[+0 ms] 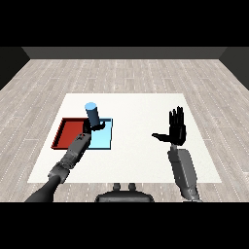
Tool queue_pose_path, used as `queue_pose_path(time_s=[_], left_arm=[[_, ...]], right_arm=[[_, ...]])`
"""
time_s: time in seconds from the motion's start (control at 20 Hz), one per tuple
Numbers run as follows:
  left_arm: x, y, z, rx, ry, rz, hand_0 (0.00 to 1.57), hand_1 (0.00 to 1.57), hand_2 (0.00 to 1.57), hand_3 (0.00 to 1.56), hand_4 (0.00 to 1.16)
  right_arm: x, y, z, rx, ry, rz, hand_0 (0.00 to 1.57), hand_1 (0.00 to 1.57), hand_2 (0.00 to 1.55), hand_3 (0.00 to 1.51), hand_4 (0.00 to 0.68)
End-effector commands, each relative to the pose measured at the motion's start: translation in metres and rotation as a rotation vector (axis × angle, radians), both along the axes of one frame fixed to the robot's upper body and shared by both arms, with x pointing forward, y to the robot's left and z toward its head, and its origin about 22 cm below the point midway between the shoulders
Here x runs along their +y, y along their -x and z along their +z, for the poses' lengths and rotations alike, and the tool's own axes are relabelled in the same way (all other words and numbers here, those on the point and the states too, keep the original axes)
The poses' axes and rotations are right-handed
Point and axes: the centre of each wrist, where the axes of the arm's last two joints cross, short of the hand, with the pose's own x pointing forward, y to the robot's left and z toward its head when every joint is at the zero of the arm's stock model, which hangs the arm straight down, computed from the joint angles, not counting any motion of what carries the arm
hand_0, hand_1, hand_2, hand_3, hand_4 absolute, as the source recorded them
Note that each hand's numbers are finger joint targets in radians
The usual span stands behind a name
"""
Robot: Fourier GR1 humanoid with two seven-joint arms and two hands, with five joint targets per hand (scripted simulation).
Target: Pick the blue can and put it in the blue box
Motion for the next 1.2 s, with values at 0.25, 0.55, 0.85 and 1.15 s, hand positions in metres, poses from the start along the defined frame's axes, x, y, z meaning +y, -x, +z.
queue_pose_path(time_s=[0.25, 0.55, 0.85, 1.15], left_arm=[[0.016, 0.035, -0.059, 0.347, -0.081, 0.138, 1.23, 1.23, 1.14, 1.11, 0.93], [0.020, 0.040, -0.064, 0.453, -0.027, 0.115, 1.16, 1.16, 1.08, 0.55, 0.77], [0.042, 0.041, -0.061, 0.419, -0.259, 0.050, 0.00, 0.00, 0.00, 0.00, 0.10], [0.024, 0.027, -0.049, 0.251, -0.180, 0.176, 0.00, 0.00, 0.00, 0.00, 0.00]], right_arm=[[-0.010, -0.001, -0.019, 0.043, -0.016, -0.011, 0.00, 0.00, 0.00, 0.00, 0.000], [-0.021, -0.008, -0.011, 0.018, -0.023, 0.008, 0.00, 0.00, 0.00, 0.00, 0.000], [-0.002, 0.008, -0.012, 0.019, 0.001, 0.045, 0.00, 0.00, 0.00, 0.00, 0.000], [0.003, -0.001, -0.004, -0.029, -0.041, 0.057, 0.00, 0.00, 0.00, 0.00, 0.000]])
